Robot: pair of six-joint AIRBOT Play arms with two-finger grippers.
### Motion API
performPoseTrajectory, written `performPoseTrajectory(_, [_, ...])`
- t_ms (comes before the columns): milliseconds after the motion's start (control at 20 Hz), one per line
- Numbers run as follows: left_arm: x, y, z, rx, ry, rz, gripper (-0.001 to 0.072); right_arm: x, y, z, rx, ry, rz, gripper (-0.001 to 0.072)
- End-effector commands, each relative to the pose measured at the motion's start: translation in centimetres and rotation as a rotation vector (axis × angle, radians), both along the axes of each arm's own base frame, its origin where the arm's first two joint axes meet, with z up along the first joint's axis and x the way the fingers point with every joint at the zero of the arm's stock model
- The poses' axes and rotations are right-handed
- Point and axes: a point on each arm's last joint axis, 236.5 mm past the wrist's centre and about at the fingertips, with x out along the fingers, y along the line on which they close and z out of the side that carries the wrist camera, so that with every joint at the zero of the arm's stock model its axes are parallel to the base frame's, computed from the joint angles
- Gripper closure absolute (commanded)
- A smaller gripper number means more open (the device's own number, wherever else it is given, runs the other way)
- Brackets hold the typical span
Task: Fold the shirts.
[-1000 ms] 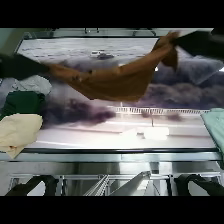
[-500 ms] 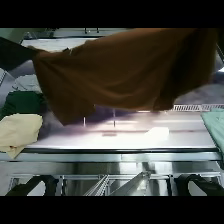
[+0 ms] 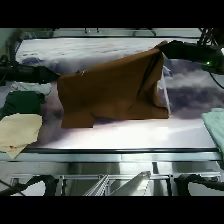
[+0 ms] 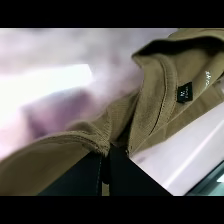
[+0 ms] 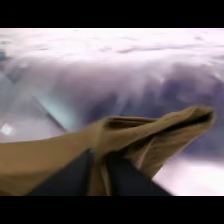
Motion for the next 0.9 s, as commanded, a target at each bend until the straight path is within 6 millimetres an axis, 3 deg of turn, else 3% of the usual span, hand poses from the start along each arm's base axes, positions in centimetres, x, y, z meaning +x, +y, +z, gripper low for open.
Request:
performPoseTrajectory(0, [1.5,1.7,-6.0,-0.009,0.119,0.031,0.0622,1.6,-2.0,-3.2,-0.01,0.045,-0.048,0.0142])
performPoseTrajectory(50, [1.8,2.6,-6.7,-0.015,0.14,0.049,0.0327,1.3,-3.0,-3.5,0.003,0.082,-0.061,0.0142])
performPoseTrajectory(100, [2.2,3.6,-7.0,-0.023,0.154,0.067,0.0082,0.5,-4.4,-4.5,0.011,0.149,-0.072,0.0142])
performPoseTrajectory(150, [2.4,4.6,-6.8,-0.031,0.166,0.084,0.0008,-1.0,-6.0,-6.3,0.015,0.26,-0.084,0.0144])
performPoseTrajectory(200, [2.3,5.7,-6.6,-0.04,0.181,0.094,0.001,-2.9,-7.6,-8.4,-0.008,0.379,-0.086,0.0189])
performPoseTrajectory(250, [1.6,6.7,-6.5,-0.045,0.21,0.097,0.001,-5.2,-8.9,-10.7,-0.046,0.497,-0.074,0.0282])
performPoseTrajectory(400, [-2.1,9.3,-9.9,0.026,0.374,0.116,0.0011,-11.5,-10.0,-15.7,-0.018,0.75,-0.016,0.0283])
performPoseTrajectory(550, [-4.8,9.6,-14.2,0.05,0.476,0.137,0.0067,-15.3,-10.0,-20.0,0.033,0.885,-0.024,0.0283])
performPoseTrajectory(650, [-4.9,9.3,-15.9,0.062,0.48,0.161,0.007,-15.8,-9.7,-21.8,0.026,0.89,-0.039,0.0283])
performPoseTrajectory(850, [-3.2,7.7,-17.1,0.101,0.431,0.154,0.0071,-13.9,-7.8,-23.7,-0.022,0.847,-0.048,0.0279])
